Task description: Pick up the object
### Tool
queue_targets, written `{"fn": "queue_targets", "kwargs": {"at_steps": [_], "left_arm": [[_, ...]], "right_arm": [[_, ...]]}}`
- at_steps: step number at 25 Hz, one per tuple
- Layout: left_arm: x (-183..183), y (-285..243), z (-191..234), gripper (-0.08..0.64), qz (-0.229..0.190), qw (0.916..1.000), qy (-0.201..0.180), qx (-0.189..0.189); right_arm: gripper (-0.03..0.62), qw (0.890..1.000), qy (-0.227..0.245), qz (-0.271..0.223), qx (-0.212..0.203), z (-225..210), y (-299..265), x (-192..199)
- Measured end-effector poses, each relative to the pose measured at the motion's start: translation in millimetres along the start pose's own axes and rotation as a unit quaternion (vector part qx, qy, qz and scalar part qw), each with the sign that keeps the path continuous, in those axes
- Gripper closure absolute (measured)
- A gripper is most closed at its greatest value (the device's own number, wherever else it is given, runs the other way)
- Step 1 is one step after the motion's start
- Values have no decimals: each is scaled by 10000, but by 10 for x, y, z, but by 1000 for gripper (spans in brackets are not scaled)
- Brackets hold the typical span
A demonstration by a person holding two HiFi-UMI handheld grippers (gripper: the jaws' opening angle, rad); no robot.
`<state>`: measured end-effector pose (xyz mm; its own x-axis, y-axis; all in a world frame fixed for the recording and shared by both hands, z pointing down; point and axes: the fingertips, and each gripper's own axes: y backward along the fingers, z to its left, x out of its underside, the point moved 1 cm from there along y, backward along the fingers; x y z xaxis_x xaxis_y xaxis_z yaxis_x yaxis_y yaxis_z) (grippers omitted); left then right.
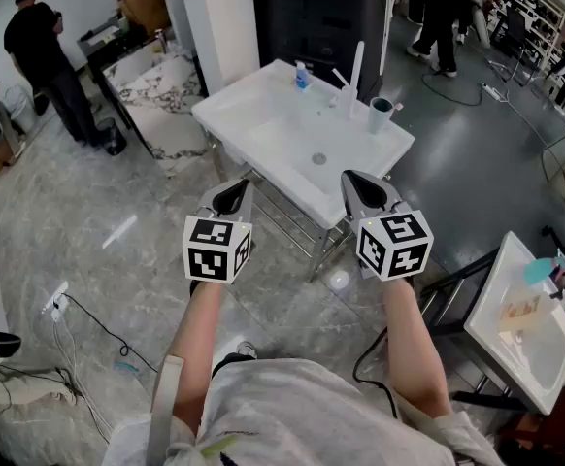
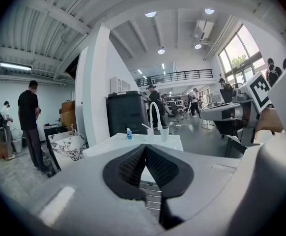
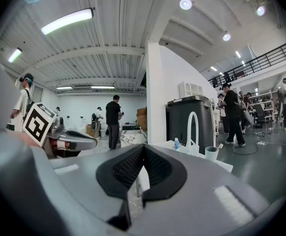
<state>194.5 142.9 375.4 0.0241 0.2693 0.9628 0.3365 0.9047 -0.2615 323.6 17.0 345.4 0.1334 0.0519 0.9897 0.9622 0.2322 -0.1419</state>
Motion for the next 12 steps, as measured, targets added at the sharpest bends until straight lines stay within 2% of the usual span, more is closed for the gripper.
{"fn": "queue_targets", "kwargs": {"at_steps": [12], "left_arm": [[-20,-22,-30,561,29,10000,6,16]], "right_arm": [[572,9999,-146,-25,30,-8,-4,27]]}}
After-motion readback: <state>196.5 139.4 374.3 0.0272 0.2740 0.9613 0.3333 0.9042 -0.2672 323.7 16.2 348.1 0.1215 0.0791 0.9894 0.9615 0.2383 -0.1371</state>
